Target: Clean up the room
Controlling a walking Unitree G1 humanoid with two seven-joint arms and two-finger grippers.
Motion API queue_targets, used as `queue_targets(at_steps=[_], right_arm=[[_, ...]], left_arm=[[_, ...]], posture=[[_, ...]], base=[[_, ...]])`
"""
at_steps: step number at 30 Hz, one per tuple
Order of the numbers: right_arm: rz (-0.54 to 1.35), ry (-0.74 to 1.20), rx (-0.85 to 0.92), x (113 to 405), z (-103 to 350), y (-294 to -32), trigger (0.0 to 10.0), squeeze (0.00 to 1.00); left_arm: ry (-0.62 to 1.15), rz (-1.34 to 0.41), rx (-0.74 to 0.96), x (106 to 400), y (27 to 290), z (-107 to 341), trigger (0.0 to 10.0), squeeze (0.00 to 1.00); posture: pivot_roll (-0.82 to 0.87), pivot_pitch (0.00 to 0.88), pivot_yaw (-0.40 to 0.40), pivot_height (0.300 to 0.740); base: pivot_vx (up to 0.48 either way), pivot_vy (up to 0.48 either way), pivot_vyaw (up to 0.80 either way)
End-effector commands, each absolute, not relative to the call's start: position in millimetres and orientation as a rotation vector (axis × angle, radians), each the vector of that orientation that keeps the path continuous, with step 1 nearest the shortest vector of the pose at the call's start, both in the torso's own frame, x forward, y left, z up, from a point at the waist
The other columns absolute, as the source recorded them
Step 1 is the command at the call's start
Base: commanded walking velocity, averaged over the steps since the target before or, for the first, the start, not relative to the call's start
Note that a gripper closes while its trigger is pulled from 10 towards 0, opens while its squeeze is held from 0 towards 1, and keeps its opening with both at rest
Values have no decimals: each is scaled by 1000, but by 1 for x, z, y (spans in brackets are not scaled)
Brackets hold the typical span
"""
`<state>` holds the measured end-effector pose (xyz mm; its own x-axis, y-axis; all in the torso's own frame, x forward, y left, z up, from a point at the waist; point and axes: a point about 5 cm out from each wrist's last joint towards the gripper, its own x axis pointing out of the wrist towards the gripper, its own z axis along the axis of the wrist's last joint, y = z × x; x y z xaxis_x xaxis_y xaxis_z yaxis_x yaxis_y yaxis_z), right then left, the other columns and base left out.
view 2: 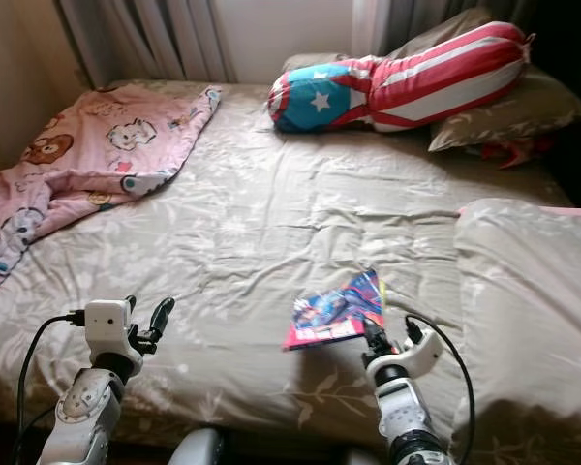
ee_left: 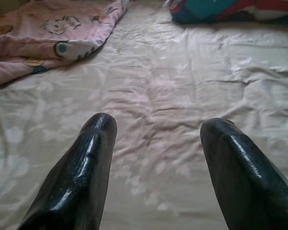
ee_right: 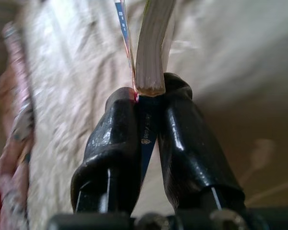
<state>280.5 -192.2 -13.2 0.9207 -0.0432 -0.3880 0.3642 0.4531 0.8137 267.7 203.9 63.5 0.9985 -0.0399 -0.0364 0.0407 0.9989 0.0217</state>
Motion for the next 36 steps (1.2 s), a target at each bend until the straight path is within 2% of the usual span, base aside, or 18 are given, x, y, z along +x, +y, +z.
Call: queue_targets(at_steps=[1,9,15,19,26,36], right_arm=[[-302,328,1077,281,-13,-196,10000,0],[-399,403,1081,267,-27,-197,10000,0],[-397,436,1061,264,-31,-194,10000,0],[-332,464,1040,268,-28,-189,10000,0],[-353,435,1028,274,-22,-199,10000,0],[-397,445,1017,267,-27,-204,10000,0]], left_arm=[[52,-50,44,265,206,64,10000,0],[77,-66,69,254,212,67,10000,0],[94,-72,77,249,213,68,10000,0],[106,-78,80,247,213,68,10000,0],[127,-81,89,242,215,69,10000,0],[136,-84,93,243,215,69,10000,0]], posture=[[94,128,50,657],[122,170,75,657],[127,190,83,657],[133,207,90,657],[130,220,97,657],[127,214,98,657]], base=[[0,0,0],[0,0,0],[0,0,0],[0,0,0],[0,0,0],[0,0,0]])
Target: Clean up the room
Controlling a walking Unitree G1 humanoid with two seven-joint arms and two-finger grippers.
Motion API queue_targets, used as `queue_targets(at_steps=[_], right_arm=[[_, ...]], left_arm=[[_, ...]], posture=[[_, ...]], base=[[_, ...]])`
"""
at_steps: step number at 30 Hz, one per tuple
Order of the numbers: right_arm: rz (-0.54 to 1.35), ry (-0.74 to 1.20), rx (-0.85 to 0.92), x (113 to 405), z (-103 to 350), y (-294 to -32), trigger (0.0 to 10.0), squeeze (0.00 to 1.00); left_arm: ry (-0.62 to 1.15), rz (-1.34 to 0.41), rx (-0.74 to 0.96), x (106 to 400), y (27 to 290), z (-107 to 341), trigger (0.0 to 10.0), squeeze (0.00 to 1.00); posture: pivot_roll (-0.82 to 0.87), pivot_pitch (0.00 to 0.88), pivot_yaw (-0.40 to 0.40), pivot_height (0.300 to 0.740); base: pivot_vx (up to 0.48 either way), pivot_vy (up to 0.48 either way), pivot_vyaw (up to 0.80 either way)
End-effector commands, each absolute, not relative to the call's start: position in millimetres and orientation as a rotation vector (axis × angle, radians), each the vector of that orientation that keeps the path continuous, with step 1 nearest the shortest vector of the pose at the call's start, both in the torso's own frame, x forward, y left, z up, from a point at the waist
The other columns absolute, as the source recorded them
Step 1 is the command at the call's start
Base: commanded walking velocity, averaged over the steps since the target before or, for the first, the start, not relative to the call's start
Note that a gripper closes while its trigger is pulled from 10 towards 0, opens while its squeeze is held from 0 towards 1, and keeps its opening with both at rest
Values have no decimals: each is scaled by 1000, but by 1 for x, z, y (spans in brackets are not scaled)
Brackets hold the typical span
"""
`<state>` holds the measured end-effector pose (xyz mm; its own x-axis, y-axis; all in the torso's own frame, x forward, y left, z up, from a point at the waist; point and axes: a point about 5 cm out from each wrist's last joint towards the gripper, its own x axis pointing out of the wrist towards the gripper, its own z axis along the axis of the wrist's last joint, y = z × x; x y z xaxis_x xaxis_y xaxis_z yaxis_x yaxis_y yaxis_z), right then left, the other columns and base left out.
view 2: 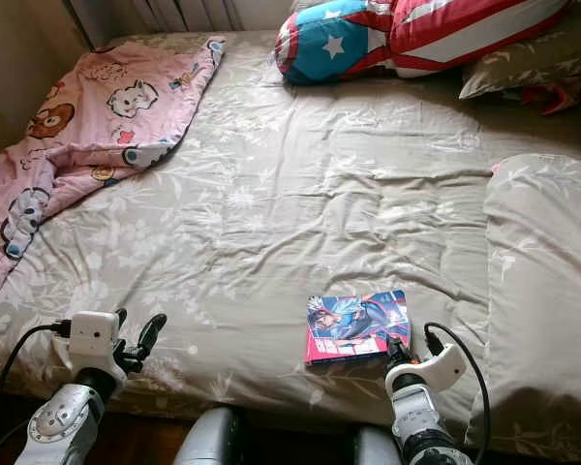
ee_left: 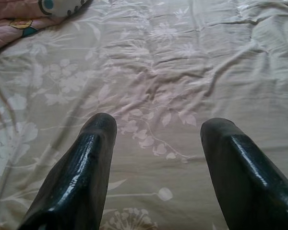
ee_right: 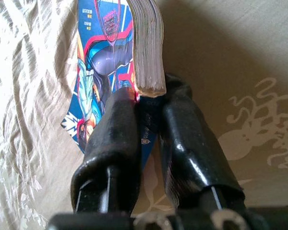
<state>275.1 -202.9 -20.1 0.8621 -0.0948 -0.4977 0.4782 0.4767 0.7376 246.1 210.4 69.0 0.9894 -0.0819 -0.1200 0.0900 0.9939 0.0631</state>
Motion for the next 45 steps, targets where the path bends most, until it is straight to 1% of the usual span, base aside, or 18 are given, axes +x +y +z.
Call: queue_targets(at_steps=[1,3,4,5,7,8,9,20,22,26,27,28,29,30,40,42,44,45], right_arm=[[-402,448,1015,266,-27,-205,10000,0],[-415,448,1015,265,-28,-206,10000,0],[-420,447,1016,265,-29,-207,10000,90],[-423,446,1016,264,-29,-207,10000,90],[-426,445,1016,264,-29,-208,10000,204],[-426,445,1015,264,-29,-208,10000,502],[-429,447,1012,263,-29,-209,10000,537],[-455,451,1006,261,-30,-213,10000,525],[-463,452,1006,260,-31,-215,10000,514],[-478,466,991,256,-33,-217,10000,439],[-481,472,987,255,-35,-217,10000,235],[-483,474,985,254,-35,-217,10000,235],[-484,477,983,253,-36,-217,10000,35],[-486,481,978,252,-37,-217,10000,0],[-466,537,845,237,-47,-213,10000,0],[-423,554,762,238,-47,-209,10000,0],[-398,563,726,239,-47,-207,10000,0],[-357,581,659,240,-46,-202,10000,0]], left_arm=[[135,-84,92,244,214,69,10000,0],[134,-84,90,244,214,69,10000,0],[134,-85,90,245,214,69,10000,0],[134,-85,89,245,214,69,10000,0],[134,-85,89,245,214,69,10000,0],[134,-85,88,245,213,69,10000,0],[134,-86,86,246,212,68,10000,0],[128,-88,76,249,209,68,10000,0],[126,-89,74,252,208,67,10000,0],[128,-90,65,256,204,65,10000,0],[132,-89,59,258,203,63,10000,0],[134,-87,56,259,203,62,10000,0],[137,-86,53,260,202,61,10000,0],[141,-82,50,261,202,59,10000,0],[243,-20,3,270,206,29,10000,0],[290,10,-12,271,209,18,10000,0],[316,21,-20,271,210,13,10000,0],[366,56,-40,268,213,3,10000,0]], posture=[[127,214,98,657],[127,214,98,657],[127,214,98,657],[127,214,98,657],[127,214,98,657],[117,204,93,657],[117,204,93,657],[109,183,87,657],[105,179,86,657],[91,163,77,657],[85,155,74,657],[83,153,72,657],[79,143,68,657],[79,143,68,657],[43,35,32,657],[30,0,22,657],[30,0,22,657],[15,0,13,657]], base=[[0,0,0],[0,0,0],[0,0,0],[0,0,0],[0,0,0],[0,0,0],[0,0,0],[0,0,0],[0,0,0],[0,0,0],[0,0,0],[0,0,0],[0,0,0],[0,0,0],[0,0,0],[0,0,0],[0,0,0],[0,0,0]])
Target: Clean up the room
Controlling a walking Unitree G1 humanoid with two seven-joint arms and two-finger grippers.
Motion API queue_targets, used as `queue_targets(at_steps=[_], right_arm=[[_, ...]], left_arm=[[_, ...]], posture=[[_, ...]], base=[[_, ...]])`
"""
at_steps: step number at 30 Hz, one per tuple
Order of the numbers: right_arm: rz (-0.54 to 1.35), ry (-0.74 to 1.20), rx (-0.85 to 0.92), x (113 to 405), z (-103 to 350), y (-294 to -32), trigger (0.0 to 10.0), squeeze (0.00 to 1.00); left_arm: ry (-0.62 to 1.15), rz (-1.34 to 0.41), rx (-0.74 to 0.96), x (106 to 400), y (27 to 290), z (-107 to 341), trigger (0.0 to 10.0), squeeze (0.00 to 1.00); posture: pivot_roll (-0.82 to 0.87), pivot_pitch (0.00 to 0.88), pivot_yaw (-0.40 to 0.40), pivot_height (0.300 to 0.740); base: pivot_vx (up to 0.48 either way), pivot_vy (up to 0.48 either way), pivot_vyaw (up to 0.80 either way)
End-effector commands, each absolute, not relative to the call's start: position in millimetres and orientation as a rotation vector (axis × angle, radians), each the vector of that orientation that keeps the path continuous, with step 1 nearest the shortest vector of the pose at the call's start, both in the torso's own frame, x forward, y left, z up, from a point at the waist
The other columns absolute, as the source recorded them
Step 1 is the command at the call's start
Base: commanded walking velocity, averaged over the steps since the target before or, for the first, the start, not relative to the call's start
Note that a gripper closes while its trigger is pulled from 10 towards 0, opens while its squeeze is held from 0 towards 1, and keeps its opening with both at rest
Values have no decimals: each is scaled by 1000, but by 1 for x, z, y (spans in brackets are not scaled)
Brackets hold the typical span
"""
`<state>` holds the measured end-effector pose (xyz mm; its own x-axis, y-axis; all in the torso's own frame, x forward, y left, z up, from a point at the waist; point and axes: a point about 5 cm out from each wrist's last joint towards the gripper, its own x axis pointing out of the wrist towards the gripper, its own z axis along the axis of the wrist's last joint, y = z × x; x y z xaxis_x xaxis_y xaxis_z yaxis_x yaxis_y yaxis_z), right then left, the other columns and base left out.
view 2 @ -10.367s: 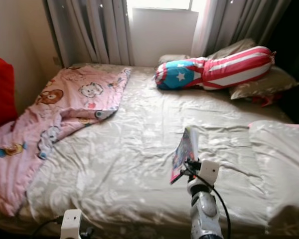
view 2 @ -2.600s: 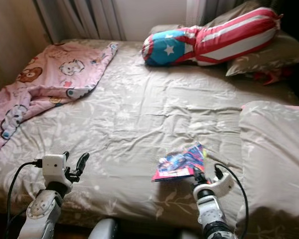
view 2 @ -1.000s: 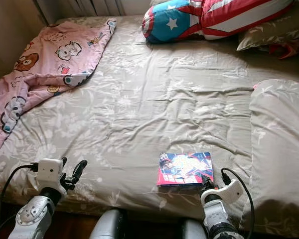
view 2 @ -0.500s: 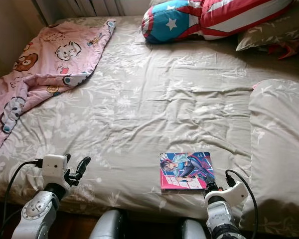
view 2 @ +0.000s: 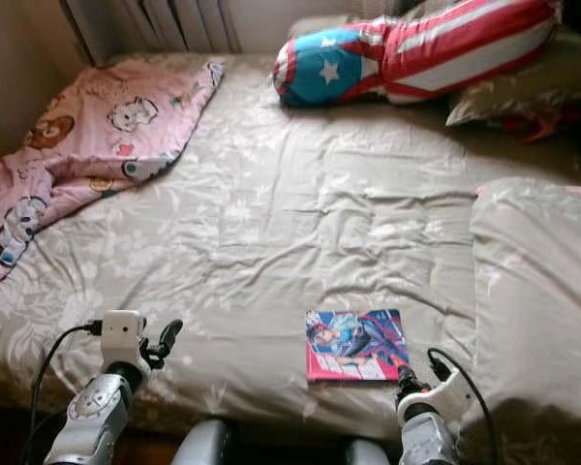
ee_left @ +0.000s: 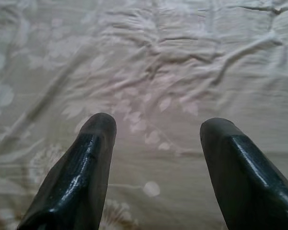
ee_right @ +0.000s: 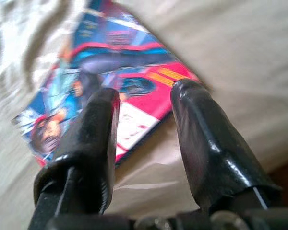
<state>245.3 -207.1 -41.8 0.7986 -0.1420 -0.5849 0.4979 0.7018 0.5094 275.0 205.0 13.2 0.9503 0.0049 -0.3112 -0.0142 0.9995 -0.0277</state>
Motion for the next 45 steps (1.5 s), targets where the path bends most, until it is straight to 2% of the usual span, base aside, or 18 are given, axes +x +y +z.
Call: queue_targets(at_steps=[1,7,15,20,23,27,34,45], right_arm=[[-333,593,617,241,-46,-200,10000,0],[-234,640,472,240,-48,-191,10000,0],[-188,676,401,233,-53,-188,10000,0],[-203,729,366,224,-59,-192,10000,0],[-201,737,365,221,-61,-194,10000,0],[-202,783,347,202,-71,-197,10000,0],[-246,893,307,172,-86,-201,10000,0],[-227,938,293,158,-92,-199,10000,0]], left_arm=[[397,73,-50,266,214,-3,10000,0],[558,150,-70,247,214,-31,10000,0],[692,145,-46,231,206,-50,10000,0],[759,158,-37,219,207,-59,10000,0],[779,158,-31,214,208,-62,10000,0],[812,176,-30,203,213,-68,10000,0],[869,181,-7,186,219,-76,10000,0],[881,164,9,191,223,-73,10000,0]], posture=[[11,0,12,657],[-9,0,-15,657],[-11,0,-41,657],[-46,0,-27,697],[-46,0,-28,712],[-40,0,-21,740],[-31,0,6,740],[-33,0,20,740]], base=[[0,0,0],[0,0,0],[0,0,0],[0,0,0],[0,0,0],[0,0,0],[0,0,0],[0,0,0]])
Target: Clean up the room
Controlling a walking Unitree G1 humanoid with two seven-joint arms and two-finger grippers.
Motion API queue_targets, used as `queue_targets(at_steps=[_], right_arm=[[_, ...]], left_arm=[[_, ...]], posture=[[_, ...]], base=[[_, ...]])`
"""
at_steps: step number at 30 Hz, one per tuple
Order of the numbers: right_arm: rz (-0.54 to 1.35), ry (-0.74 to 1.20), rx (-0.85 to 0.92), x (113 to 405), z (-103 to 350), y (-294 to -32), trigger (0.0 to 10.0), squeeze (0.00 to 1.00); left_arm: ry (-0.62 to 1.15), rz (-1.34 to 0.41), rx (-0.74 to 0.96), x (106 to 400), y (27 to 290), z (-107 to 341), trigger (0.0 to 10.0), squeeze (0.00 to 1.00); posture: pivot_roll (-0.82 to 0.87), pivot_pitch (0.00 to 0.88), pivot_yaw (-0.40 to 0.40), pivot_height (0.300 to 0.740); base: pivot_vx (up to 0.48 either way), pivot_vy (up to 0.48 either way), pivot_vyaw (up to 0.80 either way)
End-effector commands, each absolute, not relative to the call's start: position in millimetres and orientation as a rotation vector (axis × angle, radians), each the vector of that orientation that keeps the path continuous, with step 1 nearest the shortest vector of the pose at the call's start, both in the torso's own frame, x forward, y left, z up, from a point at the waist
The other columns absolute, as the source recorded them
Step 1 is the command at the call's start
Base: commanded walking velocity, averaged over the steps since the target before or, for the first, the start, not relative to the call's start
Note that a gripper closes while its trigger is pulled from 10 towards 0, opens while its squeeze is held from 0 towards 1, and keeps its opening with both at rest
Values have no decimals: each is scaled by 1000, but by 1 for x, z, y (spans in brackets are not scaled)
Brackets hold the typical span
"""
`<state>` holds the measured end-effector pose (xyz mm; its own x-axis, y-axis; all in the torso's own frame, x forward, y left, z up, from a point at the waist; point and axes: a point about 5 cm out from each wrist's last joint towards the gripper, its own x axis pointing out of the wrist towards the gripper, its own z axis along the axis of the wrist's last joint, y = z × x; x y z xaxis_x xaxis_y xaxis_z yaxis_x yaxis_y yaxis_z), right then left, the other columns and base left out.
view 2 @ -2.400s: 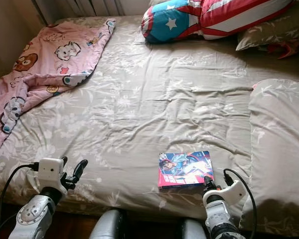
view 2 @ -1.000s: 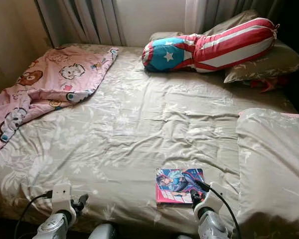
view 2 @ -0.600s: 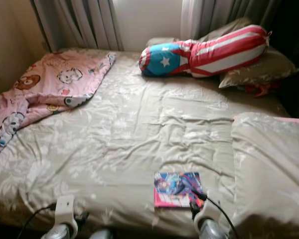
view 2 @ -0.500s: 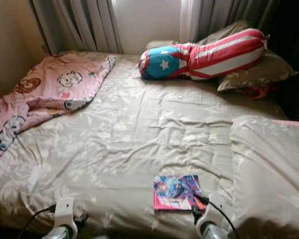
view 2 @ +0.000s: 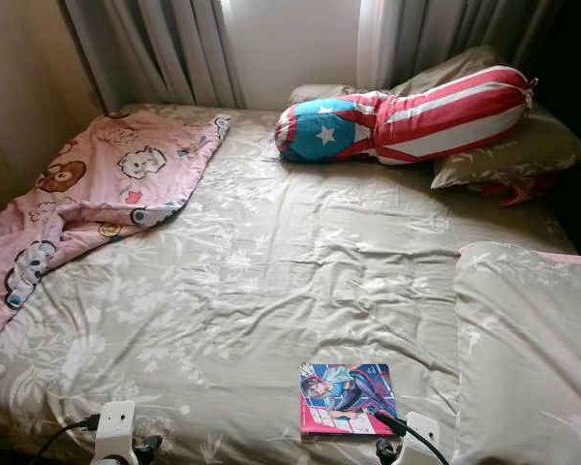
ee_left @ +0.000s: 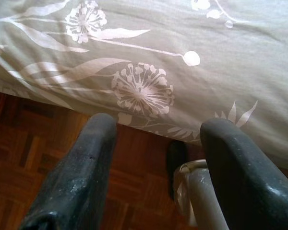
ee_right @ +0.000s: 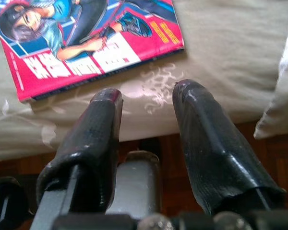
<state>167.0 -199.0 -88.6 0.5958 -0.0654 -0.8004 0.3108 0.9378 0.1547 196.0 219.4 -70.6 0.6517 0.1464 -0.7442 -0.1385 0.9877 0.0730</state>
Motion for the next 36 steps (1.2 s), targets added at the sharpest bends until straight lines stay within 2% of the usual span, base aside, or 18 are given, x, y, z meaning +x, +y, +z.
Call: queue_targets(at_steps=[1,8,10,15,25,36], right_arm=[[-223,941,289,158,-93,-199,10000,0],[-163,961,237,151,-95,-196,10000,0],[-149,954,226,151,-95,-197,10000,0],[-165,972,217,149,-96,-201,10000,0],[-111,995,170,141,-96,-213,10000,0],[-72,996,148,142,-97,-206,10000,0]], left_arm=[[882,164,8,191,224,-73,10000,0],[908,154,14,188,227,-74,10000,0],[906,154,16,188,228,-74,10000,0],[914,158,17,185,225,-76,10000,0],[937,143,7,179,217,-81,10000,0],[942,131,21,176,218,-82,10000,0]], posture=[[-33,0,23,740],[-46,0,40,740],[-32,0,32,740],[-18,0,26,740],[-36,0,11,740],[-25,0,4,740]], base=[[0,0,0],[0,39,0],[0,351,800],[0,429,728],[0,479,0],[0,477,0]])
